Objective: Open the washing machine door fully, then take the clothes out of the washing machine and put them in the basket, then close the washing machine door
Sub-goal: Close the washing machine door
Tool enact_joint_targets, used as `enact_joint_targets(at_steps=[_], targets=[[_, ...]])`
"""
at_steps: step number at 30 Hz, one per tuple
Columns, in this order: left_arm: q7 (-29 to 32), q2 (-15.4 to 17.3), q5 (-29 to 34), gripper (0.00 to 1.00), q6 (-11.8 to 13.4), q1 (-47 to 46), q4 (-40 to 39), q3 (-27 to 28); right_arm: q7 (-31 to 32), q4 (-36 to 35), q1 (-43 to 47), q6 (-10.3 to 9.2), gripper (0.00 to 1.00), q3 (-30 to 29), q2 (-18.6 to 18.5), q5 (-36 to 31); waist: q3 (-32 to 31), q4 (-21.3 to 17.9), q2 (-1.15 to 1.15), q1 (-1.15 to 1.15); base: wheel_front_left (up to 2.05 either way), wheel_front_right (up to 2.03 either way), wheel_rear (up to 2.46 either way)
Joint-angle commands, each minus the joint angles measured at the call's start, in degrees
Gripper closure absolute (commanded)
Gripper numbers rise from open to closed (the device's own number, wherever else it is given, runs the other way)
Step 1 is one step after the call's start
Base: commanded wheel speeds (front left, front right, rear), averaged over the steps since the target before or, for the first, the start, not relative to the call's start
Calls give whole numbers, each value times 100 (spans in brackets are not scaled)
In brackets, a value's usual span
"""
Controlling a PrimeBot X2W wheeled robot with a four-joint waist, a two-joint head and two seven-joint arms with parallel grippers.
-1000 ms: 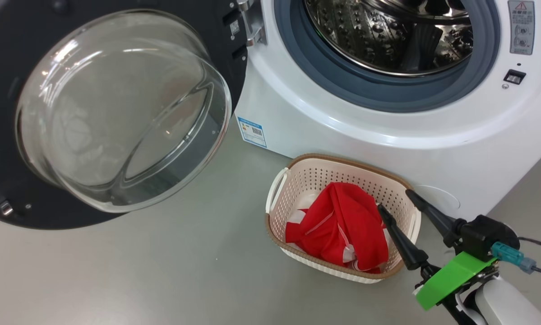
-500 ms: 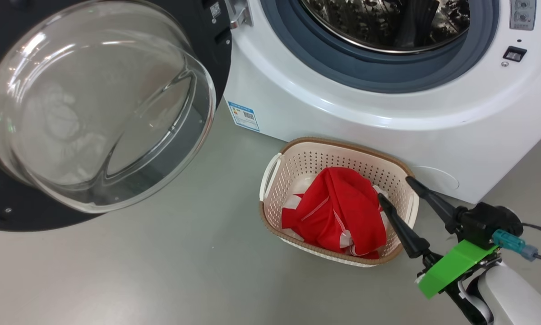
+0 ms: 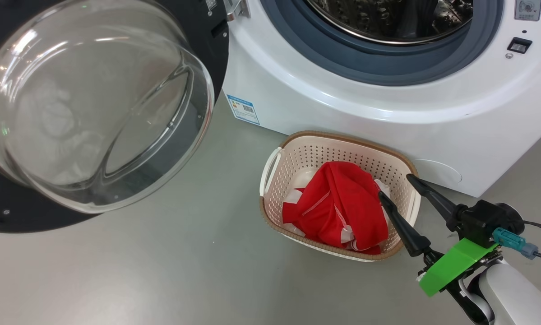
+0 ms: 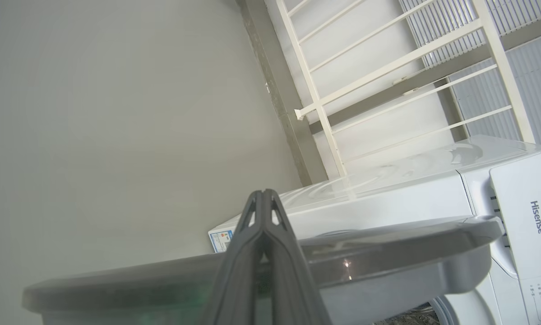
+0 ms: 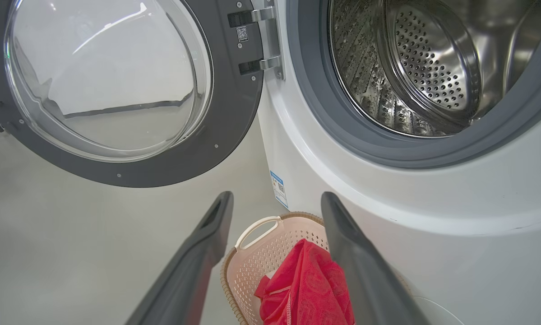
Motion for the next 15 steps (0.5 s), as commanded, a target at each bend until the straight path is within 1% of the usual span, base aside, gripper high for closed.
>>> enact_joint_targets(at_steps=[1, 6, 15], targets=[[183, 325, -116, 100, -21, 71, -240, 77, -28, -114, -107, 9, 0, 117, -41, 10, -3, 6, 0, 0, 0, 0, 0], [669, 266, -345, 100, -21, 283, -623, 103, -28, -114, -118, 9, 0, 110, -56, 5, -12, 30, 0, 0, 0, 0, 0], [1251, 181, -615, 100, -22, 845, -1470, 54, -28, -116, -127, 9, 0, 115, -59, 14, -41, 72, 0, 0, 0, 0, 0]])
